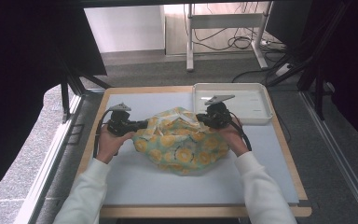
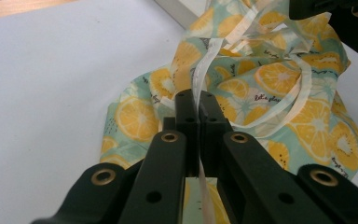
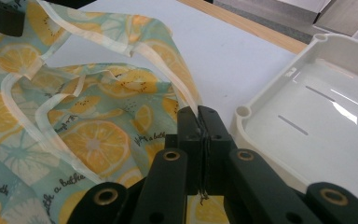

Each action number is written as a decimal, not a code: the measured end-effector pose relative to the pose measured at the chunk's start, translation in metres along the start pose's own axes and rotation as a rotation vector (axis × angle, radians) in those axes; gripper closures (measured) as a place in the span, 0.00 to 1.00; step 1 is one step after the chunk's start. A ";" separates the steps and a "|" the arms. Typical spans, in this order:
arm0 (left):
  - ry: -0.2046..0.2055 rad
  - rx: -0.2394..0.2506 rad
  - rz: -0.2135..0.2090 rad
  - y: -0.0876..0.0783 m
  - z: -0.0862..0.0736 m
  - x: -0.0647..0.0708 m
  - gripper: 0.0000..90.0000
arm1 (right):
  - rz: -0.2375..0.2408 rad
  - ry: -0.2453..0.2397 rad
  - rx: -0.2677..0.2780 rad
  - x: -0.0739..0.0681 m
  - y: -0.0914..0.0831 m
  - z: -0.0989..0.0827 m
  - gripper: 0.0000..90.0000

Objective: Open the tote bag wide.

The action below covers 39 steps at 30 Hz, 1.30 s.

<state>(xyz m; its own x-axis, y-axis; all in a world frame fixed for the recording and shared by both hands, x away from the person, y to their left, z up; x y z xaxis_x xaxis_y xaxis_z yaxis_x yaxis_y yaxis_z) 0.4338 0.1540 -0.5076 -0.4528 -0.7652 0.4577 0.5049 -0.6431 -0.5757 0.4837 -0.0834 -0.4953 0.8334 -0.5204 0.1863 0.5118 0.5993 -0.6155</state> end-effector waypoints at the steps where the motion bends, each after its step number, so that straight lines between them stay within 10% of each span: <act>1: 0.004 0.000 0.000 0.000 0.000 0.000 1.00 | 0.001 0.005 0.003 0.000 -0.001 0.000 0.97; 39: 0.074 0.001 -0.111 -0.029 -0.024 0.038 1.00 | 0.080 -0.025 0.111 -0.045 -0.046 -0.015 0.97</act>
<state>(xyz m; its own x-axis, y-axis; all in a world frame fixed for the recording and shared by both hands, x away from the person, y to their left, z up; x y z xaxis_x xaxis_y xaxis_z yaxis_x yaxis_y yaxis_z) 0.3841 0.1446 -0.4902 -0.5588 -0.6852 0.4672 0.4494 -0.7236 -0.5239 0.4190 -0.0964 -0.4864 0.8768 -0.4535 0.1600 0.4622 0.7028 -0.5409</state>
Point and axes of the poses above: each handheld gripper's, and its own axes: y roughly forward along the jaws, z roughly out of its top, x roughly to its right, the point moved 9 cm from there along y, roughly forward along the jaws, and after that the axes turned 15 degrees about -y, right-handed, at the moved point
